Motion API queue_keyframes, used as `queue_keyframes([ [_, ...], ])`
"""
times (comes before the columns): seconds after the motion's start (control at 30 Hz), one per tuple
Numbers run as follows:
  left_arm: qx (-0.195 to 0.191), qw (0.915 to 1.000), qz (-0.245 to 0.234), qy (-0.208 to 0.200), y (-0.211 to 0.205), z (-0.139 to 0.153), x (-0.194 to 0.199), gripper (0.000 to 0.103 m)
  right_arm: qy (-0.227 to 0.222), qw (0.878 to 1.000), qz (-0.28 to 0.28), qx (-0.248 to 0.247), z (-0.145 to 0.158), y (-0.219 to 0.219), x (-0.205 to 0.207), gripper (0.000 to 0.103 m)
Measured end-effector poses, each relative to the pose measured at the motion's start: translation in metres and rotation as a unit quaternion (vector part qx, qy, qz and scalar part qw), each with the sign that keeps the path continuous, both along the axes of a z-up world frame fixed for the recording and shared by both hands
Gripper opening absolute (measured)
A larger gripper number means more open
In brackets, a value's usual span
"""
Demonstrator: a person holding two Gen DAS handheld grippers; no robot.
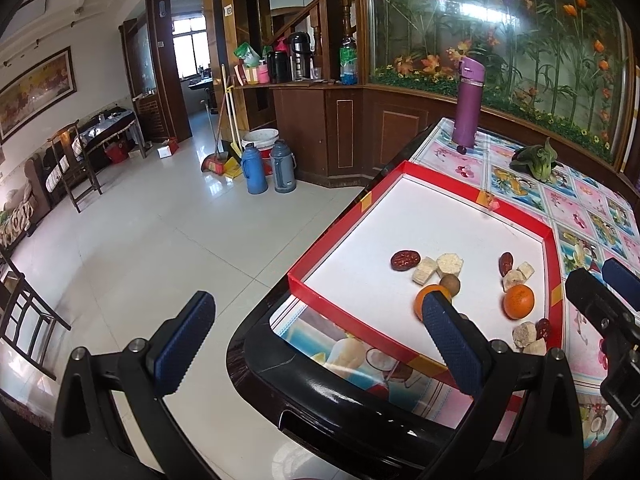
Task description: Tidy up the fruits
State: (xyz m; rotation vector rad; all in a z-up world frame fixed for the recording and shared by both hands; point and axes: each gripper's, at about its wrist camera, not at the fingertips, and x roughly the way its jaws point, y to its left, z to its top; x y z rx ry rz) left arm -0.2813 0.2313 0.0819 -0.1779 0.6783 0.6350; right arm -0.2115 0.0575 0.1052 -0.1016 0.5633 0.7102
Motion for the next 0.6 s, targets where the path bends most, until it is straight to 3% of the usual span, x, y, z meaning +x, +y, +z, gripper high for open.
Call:
queue_keyframes([
  [0.6,-0.008,0.9999,0.008,0.003,0.02,-0.003,-0.006,0.103,0.003,1.0,0.016,-0.022,-0.008,0.022,-0.01,0.072],
])
